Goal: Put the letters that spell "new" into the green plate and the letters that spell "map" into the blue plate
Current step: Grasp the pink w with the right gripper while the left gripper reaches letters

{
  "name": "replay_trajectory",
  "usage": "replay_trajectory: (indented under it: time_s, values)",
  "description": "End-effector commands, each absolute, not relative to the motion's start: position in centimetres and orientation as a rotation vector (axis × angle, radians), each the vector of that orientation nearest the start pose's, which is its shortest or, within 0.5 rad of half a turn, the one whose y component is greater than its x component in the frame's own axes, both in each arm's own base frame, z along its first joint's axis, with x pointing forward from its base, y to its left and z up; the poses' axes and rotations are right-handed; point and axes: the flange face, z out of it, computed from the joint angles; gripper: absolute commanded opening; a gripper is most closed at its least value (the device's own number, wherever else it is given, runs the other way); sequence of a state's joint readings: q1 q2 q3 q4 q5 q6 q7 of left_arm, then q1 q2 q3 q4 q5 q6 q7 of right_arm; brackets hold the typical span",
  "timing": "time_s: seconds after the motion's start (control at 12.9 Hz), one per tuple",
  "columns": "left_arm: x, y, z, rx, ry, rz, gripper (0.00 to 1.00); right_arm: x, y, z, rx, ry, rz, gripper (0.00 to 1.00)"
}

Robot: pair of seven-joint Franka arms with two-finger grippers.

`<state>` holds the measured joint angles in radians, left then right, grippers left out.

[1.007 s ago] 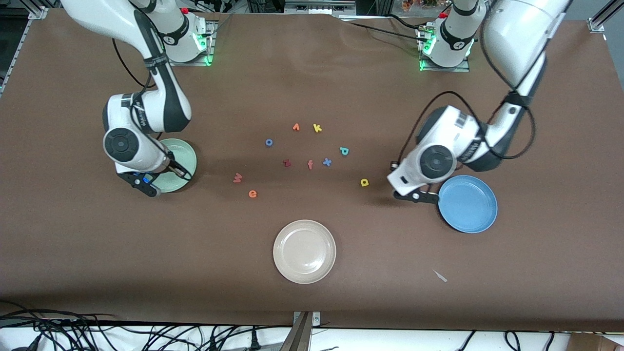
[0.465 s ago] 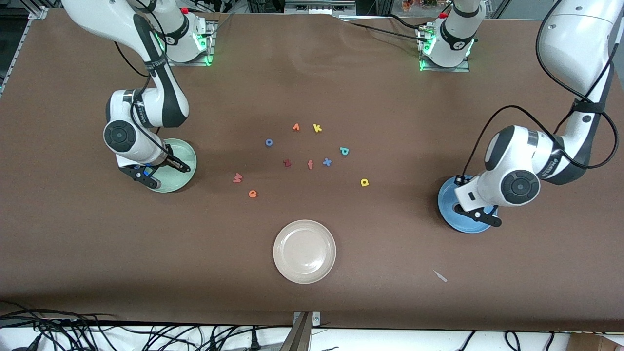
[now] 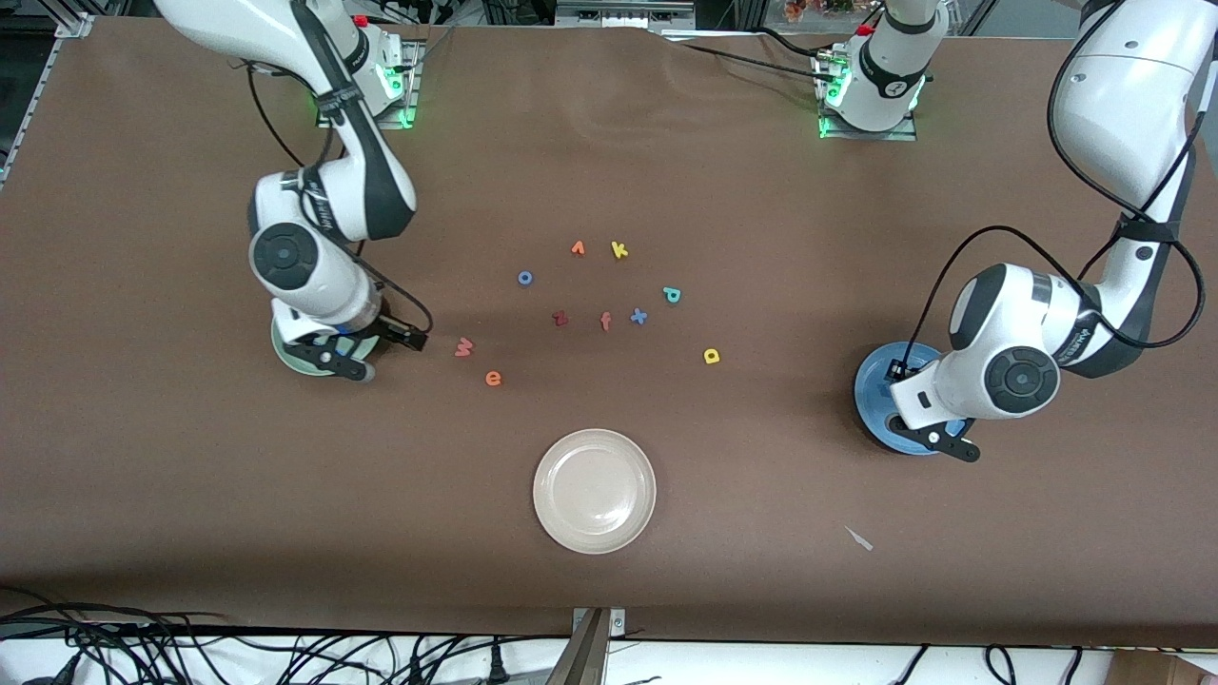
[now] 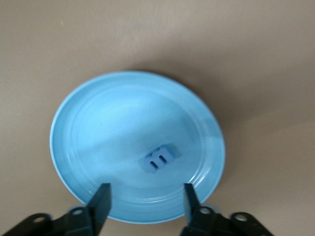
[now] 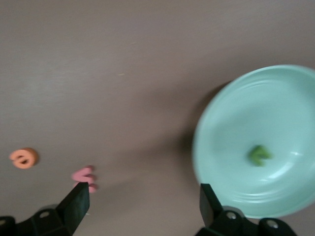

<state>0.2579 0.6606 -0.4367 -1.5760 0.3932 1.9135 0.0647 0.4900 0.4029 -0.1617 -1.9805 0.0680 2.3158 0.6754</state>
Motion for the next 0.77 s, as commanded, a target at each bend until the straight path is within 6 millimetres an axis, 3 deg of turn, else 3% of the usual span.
replay_trajectory:
  time_s: [0.0,0.15,0.39,0.54,0.7]
  values:
    - [66.5,-7.2,28.2,-3.051,0.465,0.381,1.0,56.5,24.3,22.3,-3.065,0.686,0.044,0.92]
    - [65.7,-11.7,28.5,-3.102,0.322,0.386,1.0,55.9,25.8,20.4,-3.075,0.647,0.034,0.88]
    - [64.1,-19.4,28.1,-3.114,0.141,0.364,1.0,55.8,26.5,19.1,-3.075,0.614,-0.003,0.71]
    - [62.1,-22.5,26.1,-3.162,0.015,0.323,1.0,55.7,26.6,18.2,-3.083,0.604,0.001,0.68]
    - [59.5,-26.0,24.2,-3.209,-0.161,0.228,1.0,55.6,27.2,17.7,-3.073,0.589,-0.029,0.52]
